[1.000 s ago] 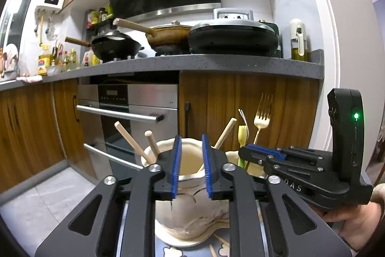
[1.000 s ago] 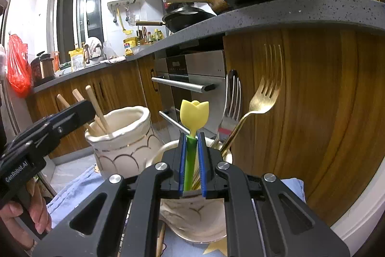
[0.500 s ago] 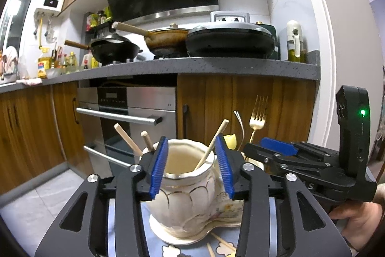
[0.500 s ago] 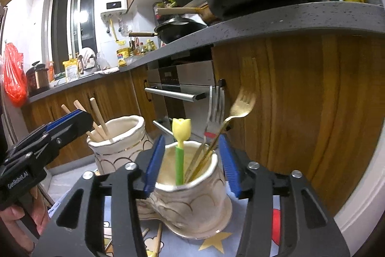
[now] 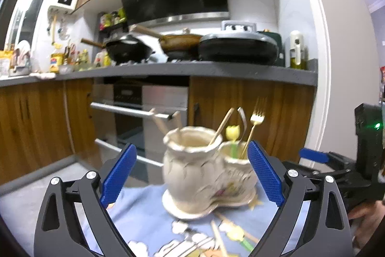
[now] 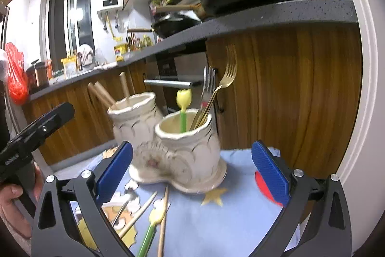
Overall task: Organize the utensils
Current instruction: 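Withdraw both open tools back over the remaining utensils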
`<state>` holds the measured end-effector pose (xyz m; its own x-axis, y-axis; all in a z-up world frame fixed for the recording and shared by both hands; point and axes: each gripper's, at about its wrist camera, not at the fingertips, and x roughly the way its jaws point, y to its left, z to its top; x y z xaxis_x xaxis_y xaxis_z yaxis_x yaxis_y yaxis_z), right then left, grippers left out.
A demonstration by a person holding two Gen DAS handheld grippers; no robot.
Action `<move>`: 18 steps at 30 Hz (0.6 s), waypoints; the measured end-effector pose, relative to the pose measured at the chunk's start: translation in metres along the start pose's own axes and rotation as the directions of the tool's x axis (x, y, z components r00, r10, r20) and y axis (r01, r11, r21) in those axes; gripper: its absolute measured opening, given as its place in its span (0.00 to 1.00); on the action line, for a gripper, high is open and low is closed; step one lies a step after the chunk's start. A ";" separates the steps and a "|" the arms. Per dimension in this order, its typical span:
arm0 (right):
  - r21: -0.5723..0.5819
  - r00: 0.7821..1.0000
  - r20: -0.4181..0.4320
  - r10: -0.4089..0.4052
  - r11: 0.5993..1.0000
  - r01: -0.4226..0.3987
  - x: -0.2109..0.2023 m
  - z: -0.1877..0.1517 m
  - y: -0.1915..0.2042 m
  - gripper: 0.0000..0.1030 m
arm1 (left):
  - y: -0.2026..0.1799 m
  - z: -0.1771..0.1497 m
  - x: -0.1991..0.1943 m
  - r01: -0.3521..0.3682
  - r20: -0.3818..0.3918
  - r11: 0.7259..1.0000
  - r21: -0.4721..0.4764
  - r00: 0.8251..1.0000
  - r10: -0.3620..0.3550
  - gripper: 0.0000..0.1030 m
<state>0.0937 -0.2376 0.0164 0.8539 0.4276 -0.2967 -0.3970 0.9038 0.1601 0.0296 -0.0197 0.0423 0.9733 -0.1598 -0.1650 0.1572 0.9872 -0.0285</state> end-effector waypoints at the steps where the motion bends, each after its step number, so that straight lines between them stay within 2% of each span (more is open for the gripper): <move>1: -0.001 1.000 -0.017 0.003 1.000 -0.003 -0.001 -0.003 0.003 0.95 | 0.003 -0.003 -0.002 -0.008 -0.011 1.000 -0.003 1.000 0.008 0.92; 6: -0.025 0.997 -0.081 0.001 1.000 -0.003 -0.003 -0.016 0.019 0.95 | 0.022 -0.023 -0.008 -0.056 -0.105 0.998 -0.025 0.993 0.053 0.93; 12: -0.043 0.983 -0.186 0.008 0.999 -0.017 0.006 -0.034 0.045 0.95 | 0.033 -0.037 -0.009 -0.114 -0.152 0.993 -0.002 0.982 0.112 0.94; 17: -0.120 0.952 -0.305 0.001 0.992 -0.039 0.020 -0.056 0.079 0.95 | 0.050 -0.042 -0.003 -0.115 -0.189 0.992 -0.055 0.977 0.103 0.94; 18: -0.137 0.941 -0.340 0.002 0.989 -0.052 0.025 -0.061 0.088 0.95 | 0.052 -0.042 -0.002 -0.114 -0.193 0.991 -0.063 0.976 0.100 0.94</move>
<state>0.0596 -0.1458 -0.0346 0.6879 0.4104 -0.5986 -0.4830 0.8745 0.0444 0.0292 0.0319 -0.0001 0.9333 -0.0576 -0.3544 0.0342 0.9968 -0.0717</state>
